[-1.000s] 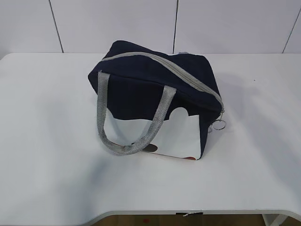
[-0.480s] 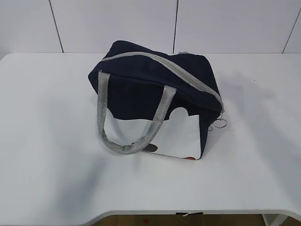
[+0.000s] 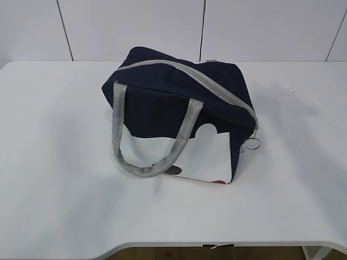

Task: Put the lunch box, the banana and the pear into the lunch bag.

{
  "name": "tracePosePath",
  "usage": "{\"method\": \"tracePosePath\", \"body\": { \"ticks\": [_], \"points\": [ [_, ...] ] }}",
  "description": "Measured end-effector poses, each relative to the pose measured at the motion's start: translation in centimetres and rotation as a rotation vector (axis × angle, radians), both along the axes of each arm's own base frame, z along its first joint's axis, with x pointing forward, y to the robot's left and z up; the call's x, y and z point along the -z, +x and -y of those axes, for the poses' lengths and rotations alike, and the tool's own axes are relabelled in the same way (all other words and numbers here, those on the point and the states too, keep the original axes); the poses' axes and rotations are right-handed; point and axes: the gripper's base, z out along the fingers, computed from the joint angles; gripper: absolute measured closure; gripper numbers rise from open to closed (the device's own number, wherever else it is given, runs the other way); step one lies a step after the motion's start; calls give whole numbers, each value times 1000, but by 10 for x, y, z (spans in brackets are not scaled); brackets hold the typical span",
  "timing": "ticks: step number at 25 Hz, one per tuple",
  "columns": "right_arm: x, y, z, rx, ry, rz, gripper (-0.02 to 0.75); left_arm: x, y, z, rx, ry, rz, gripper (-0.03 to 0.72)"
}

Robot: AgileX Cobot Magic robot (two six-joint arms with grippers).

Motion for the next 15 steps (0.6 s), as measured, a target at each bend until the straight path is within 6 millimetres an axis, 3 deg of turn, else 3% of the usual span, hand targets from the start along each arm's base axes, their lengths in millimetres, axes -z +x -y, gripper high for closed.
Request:
{"method": "tracePosePath", "body": {
  "ticks": [15],
  "points": [
    [0, 0, 0, -1, 14, 0, 357, 81, -34, -19, 124, -81, -83, 399]
  ]
}}
